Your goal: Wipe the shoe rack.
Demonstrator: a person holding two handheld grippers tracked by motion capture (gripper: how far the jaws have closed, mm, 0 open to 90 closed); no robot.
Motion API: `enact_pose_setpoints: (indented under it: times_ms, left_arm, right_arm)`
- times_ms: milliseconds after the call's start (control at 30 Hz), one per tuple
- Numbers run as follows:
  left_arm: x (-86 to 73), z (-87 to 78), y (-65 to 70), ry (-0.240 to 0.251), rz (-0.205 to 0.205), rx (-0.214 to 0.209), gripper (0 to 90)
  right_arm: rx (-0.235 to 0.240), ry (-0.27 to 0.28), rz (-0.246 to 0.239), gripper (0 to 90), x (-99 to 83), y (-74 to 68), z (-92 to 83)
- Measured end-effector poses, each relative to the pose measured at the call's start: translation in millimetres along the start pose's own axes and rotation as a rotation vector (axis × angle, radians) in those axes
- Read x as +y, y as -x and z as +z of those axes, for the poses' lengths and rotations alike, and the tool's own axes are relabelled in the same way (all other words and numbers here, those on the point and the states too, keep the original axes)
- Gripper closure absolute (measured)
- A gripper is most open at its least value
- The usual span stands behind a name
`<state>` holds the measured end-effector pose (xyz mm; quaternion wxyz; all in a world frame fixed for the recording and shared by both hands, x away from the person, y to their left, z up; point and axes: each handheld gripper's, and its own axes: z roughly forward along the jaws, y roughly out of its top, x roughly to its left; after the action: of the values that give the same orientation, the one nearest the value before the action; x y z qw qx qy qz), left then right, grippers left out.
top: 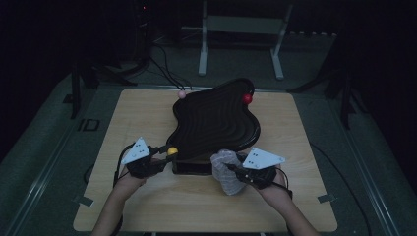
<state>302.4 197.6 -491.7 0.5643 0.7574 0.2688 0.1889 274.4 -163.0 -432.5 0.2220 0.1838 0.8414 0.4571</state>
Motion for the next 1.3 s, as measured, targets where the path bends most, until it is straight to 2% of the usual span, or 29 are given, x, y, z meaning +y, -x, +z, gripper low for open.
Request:
enact_pose_setpoints:
  times_ms: [67, 167, 233, 367, 500, 567, 600, 667, 767, 867, 933, 967, 1000, 1033, 1133, 1233, 1300]
  left_arm:
    - [-0.2, -0.2, -0.3, 0.002, -0.003, -0.002, 59.6]
    - [0.0, -0.2, -0.4, 0.0, -0.002, -0.001, 59.7]
    - [-0.3, -0.3, -0.4, 0.0, -0.002, -0.003, 59.7]
    - [-0.5, -0.5, -0.8, 0.001, -0.002, -0.007, 59.7]
    - [-0.5, -0.6, -0.7, 0.001, -0.002, -0.006, 59.7]
    - [-0.4, -0.6, -0.6, 0.001, -0.002, -0.006, 59.7]
    - [-0.4, -0.5, -0.6, 0.001, -0.001, -0.006, 59.7]
    - [-0.2, -0.3, -0.4, -0.001, 0.0, -0.005, 59.7]
    - [-0.2, -0.5, -0.6, -0.001, 0.0, -0.007, 59.7]
    - [-0.2, -0.7, -0.5, -0.002, 0.0, -0.006, 59.7]
    - [0.0, -0.7, -0.6, -0.005, 0.001, -0.007, 59.7]
    - [0.0, -0.6, -0.6, -0.004, 0.001, -0.007, 59.7]
    - [0.0, -0.4, -0.5, -0.003, 0.002, -0.007, 59.7]
    - [0.2, -0.3, -0.4, -0.005, 0.002, -0.007, 59.7]
    - [0.2, -0.5, -0.4, -0.005, 0.004, -0.007, 59.7]
    - [0.2, -0.5, -0.2, -0.006, 0.003, -0.006, 59.7]
    - [0.5, -0.3, -0.1, -0.007, 0.003, -0.005, 59.7]
  right_arm:
    - [0.009, 0.028, -0.001, 70.2, 4.6, -2.5, -2.4]
    - [-0.014, 0.076, -0.023, 70.2, 14.4, -3.9, -7.0]
    - [-0.034, 0.062, -0.037, 70.3, 13.8, -3.3, -3.6]
    - [-0.003, -0.013, -0.034, 70.3, 3.8, -7.0, 12.5]
    - [0.017, 0.045, -0.046, 70.3, 15.3, -11.7, 7.6]
    - [-0.006, 0.067, -0.051, 70.3, 20.2, -9.1, 5.7]
    - [-0.019, 0.065, -0.048, 70.3, 20.1, -6.8, 6.6]
    - [0.01, 0.049, -0.025, 70.5, 15.6, -2.7, 12.5]
    - [0.008, 0.006, -0.034, 70.4, 12.5, -8.4, 21.2]
    - [0.022, 0.052, -0.044, 70.4, 19.7, -11.9, 18.1]
    - [0.004, 0.074, -0.046, 70.4, 23.3, -11.1, 16.6]
    - [-0.012, 0.076, -0.053, 70.4, 22.8, -9.4, 18.3]
    - [-0.007, 0.074, -0.057, 70.5, 21.1, -7.7, 20.7]
    - [0.019, 0.056, -0.041, 70.6, 17.8, -6.0, 25.9]
    - [0.024, 0.022, -0.052, 70.5, 17.8, -11.5, 32.6]
    - [0.039, 0.06, -0.047, 70.5, 25.3, -13.1, 29.5]
    - [0.024, 0.056, -0.047, 70.5, 25.8, -10.1, 33.9]
